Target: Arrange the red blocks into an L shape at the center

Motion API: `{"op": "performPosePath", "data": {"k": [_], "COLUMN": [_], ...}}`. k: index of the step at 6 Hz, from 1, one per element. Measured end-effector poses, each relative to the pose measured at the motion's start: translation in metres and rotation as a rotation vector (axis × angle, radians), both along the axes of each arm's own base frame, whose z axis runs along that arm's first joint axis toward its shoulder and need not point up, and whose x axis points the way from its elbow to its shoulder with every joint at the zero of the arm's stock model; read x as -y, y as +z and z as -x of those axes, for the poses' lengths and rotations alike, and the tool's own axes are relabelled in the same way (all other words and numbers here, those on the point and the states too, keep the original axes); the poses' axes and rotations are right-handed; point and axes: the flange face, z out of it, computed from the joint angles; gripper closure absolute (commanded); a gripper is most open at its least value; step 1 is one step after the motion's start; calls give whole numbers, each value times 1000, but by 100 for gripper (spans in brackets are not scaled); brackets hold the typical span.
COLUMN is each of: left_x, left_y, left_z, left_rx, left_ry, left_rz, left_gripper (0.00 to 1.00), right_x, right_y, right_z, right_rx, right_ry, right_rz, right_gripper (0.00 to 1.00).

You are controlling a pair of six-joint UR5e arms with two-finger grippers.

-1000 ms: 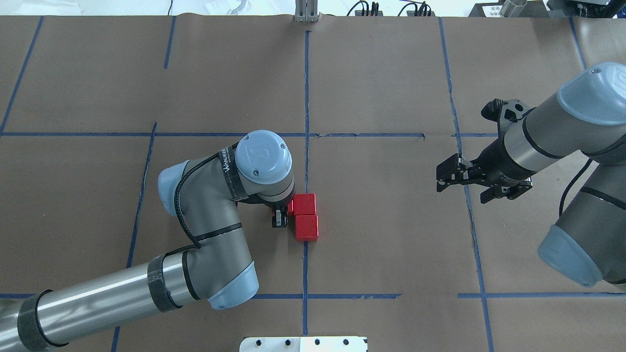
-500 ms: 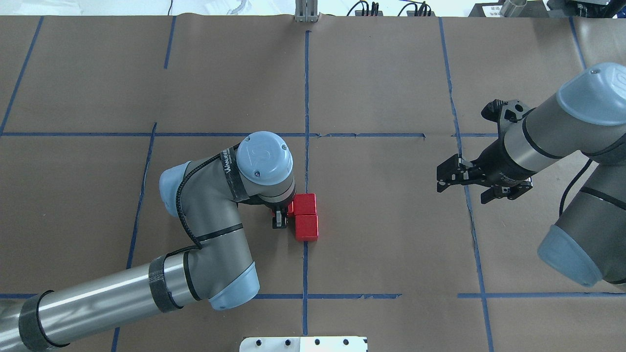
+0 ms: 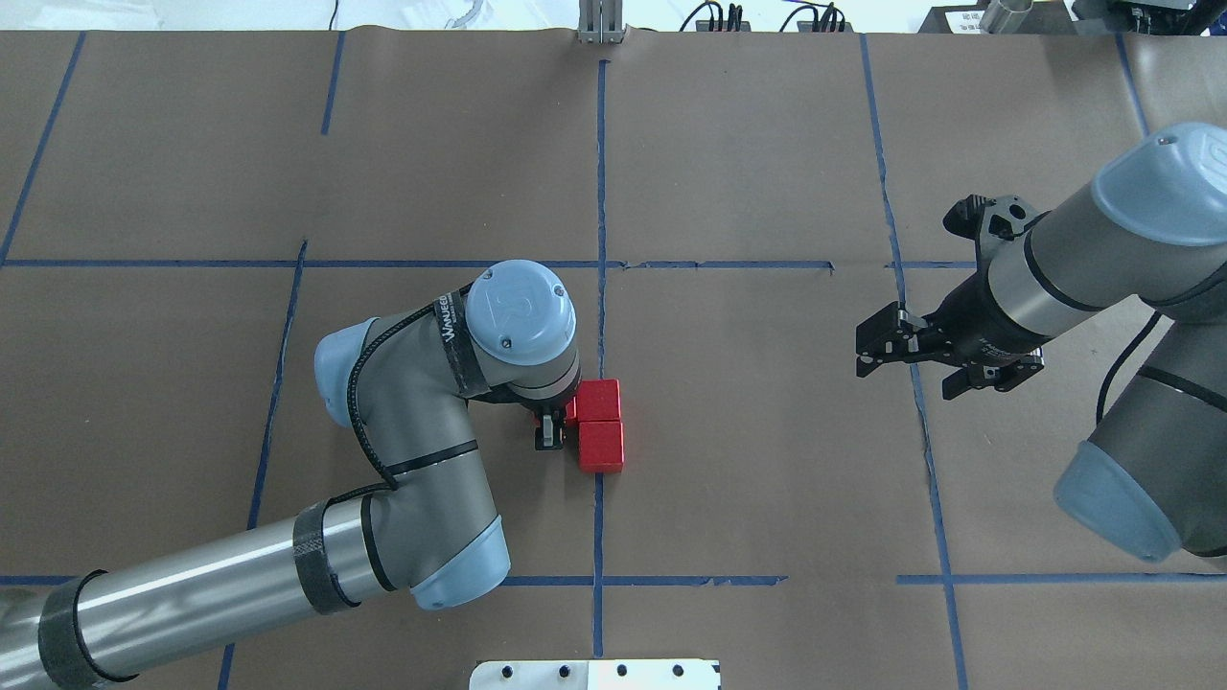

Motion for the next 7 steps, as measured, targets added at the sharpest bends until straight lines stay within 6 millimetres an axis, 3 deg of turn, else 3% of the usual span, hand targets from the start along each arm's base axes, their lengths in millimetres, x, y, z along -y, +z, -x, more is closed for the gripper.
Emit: {"op": "performPosePath", "data": {"k": [1,2,4,7], "left_x": [0,0,-2,-4], "left_y": [-1,-1,0,-3], "left_z": [0,0,-1,-2], "left_rx": [-2,-2,-5,-20], "left_ry": [1,1,6,19], "left_rz": [-1,-2,-6,-17], "left_gripper": [97,89,0,0], "right_x": [0,0,0,0], "right_y": [0,0,0,1], "right_z": [0,0,0,1], "right_rx": [0,0,-1,-1], "right_ry": [0,0,0,0], "right_rz": [0,0,1,1], "right_gripper": [0,0,0,0]}}
